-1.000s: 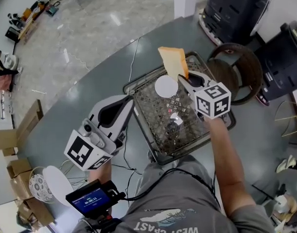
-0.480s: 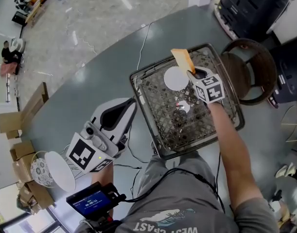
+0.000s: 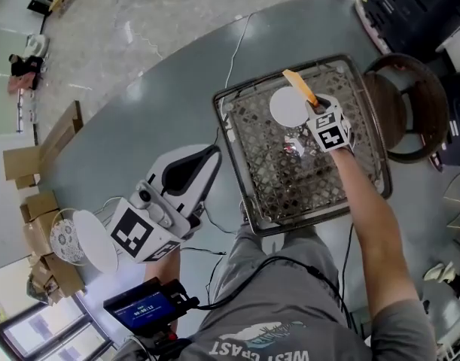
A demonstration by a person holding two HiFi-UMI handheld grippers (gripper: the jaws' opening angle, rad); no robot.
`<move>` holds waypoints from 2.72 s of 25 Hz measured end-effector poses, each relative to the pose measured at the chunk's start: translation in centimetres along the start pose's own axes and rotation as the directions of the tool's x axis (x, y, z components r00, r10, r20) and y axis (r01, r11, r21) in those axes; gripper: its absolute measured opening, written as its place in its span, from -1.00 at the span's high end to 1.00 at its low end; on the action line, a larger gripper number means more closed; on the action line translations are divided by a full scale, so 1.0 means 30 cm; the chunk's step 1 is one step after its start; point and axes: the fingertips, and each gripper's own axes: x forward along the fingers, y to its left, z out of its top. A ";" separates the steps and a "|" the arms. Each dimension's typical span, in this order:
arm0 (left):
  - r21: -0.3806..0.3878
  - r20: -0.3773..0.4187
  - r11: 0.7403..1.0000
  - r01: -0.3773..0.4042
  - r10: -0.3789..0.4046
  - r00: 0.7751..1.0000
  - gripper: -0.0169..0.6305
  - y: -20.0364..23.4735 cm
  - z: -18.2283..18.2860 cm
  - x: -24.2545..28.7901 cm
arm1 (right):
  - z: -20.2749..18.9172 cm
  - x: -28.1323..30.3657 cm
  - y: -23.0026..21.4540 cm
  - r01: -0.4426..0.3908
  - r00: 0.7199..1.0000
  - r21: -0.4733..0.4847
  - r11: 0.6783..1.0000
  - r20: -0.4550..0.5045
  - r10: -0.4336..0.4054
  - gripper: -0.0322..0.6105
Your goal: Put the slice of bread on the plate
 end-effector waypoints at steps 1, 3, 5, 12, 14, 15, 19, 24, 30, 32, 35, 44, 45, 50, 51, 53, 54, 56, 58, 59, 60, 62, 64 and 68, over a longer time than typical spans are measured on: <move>-0.004 -0.006 1.000 -0.003 0.003 1.000 0.93 0.002 -0.008 0.001 | -0.008 0.015 -0.001 0.009 1.000 -0.032 0.999 -0.006 -0.009 0.61; -0.012 -0.021 1.000 -0.014 0.013 1.000 0.93 0.006 -0.022 0.003 | -0.021 0.047 0.002 0.023 1.000 -0.102 0.994 -0.016 -0.025 0.61; -0.020 -0.028 1.000 -0.019 0.018 0.999 0.93 0.010 -0.038 0.019 | -0.041 0.079 -0.012 0.045 0.998 -0.182 0.982 -0.031 -0.051 0.61; -0.050 -0.053 0.998 -0.027 0.024 0.998 0.93 0.049 -0.130 0.040 | -0.130 0.181 0.002 0.115 0.984 -0.448 0.887 -0.071 -0.163 0.61; -0.058 -0.061 0.998 -0.025 0.021 0.998 0.93 0.064 -0.153 0.044 | -0.154 0.206 0.009 0.131 0.977 -0.513 0.849 -0.079 -0.198 0.61; -0.061 -0.066 0.998 -0.026 0.022 0.998 0.93 0.069 -0.166 0.043 | -0.167 0.221 0.021 0.131 0.975 -0.536 0.834 -0.083 -0.206 0.61; -0.068 -0.074 0.997 -0.032 0.027 0.997 0.93 0.082 -0.192 0.024 | -0.209 0.252 0.080 0.112 0.967 -0.644 0.757 -0.105 -0.233 0.61; -0.080 -0.089 0.996 -0.034 0.027 0.996 0.93 0.094 -0.169 0.019 | -0.199 0.242 0.098 0.071 0.954 -0.753 0.654 -0.141 -0.265 0.61; -0.095 -0.095 0.995 -0.030 0.021 0.995 0.93 0.114 -0.185 0.016 | -0.273 0.303 0.158 -0.085 0.935 -0.803 0.590 -0.269 -0.231 0.43; -0.098 -0.096 0.995 -0.027 0.017 0.995 0.93 0.114 -0.171 0.006 | -0.286 0.292 0.178 -0.140 0.924 -0.794 0.591 -0.319 -0.210 0.33; -0.098 -0.096 0.995 -0.021 0.012 0.995 0.93 0.086 -0.162 -0.007 | -0.304 0.260 0.205 -0.192 0.917 -0.768 0.611 -0.362 -0.166 0.30; -0.073 -0.056 0.997 0.003 -0.007 0.998 0.93 0.094 -0.151 -0.020 | -0.191 0.151 0.242 -0.212 0.942 -0.527 0.823 -0.336 0.027 0.26; -0.069 -0.046 0.998 0.010 -0.014 0.999 0.93 0.090 -0.140 -0.029 | -0.109 0.088 0.259 -0.194 0.961 -0.447 0.873 -0.267 0.077 0.39; -0.024 0.046 0.998 0.061 -0.060 0.997 0.93 0.077 -0.020 -0.092 | 0.520 -0.469 0.342 -0.334 0.900 0.020 0.942 0.304 0.312 0.88; -0.005 0.068 0.998 0.070 -0.070 0.995 0.93 0.066 0.027 -0.117 | 0.653 -0.635 0.362 -0.365 0.851 0.039 0.930 0.419 0.317 0.88; 0.046 0.116 0.995 0.084 -0.089 0.989 0.93 0.032 0.129 -0.161 | 0.845 -0.952 0.390 -0.366 0.762 0.018 0.930 0.579 0.289 0.89; 0.074 0.142 0.993 0.092 -0.102 0.985 0.93 0.014 0.177 -0.171 | 0.902 -1.080 0.391 -0.341 0.737 0.008 0.940 0.623 0.262 0.89; 0.133 0.190 0.985 0.111 -0.135 0.972 0.93 -0.017 0.264 -0.177 | 0.975 -1.260 0.391 -0.278 0.714 -0.004 0.961 0.668 0.209 0.89; 0.188 0.223 0.973 0.131 -0.172 0.960 0.93 -0.039 0.344 -0.219 | 1.041 -1.377 0.451 -0.239 0.700 -0.016 0.971 0.690 0.184 0.89; 0.210 0.234 0.967 0.142 -0.191 0.953 0.93 -0.051 0.382 -0.260 | 1.076 -1.428 0.505 -0.227 0.693 -0.023 0.974 0.698 0.178 0.89; 0.229 0.244 0.961 0.154 -0.210 0.947 0.93 -0.065 0.418 -0.305 | 1.109 -1.474 0.562 -0.218 0.686 -0.029 0.975 0.707 0.174 0.89; 0.267 0.262 0.948 0.176 -0.247 0.933 0.93 -0.097 0.472 -0.357 | 1.156 -1.545 0.634 -0.198 0.669 -0.039 0.979 0.725 0.164 0.89; 0.302 0.282 0.933 0.193 -0.281 0.917 0.93 -0.129 0.500 -0.333 | 1.159 -1.576 0.627 -0.173 0.659 -0.042 0.984 0.737 0.148 0.89; 0.330 0.286 0.915 0.233 -0.332 0.899 0.93 -0.186 0.539 -0.376 | 1.175 -1.651 0.683 -0.132 0.655 -0.039 0.991 0.746 0.117 0.89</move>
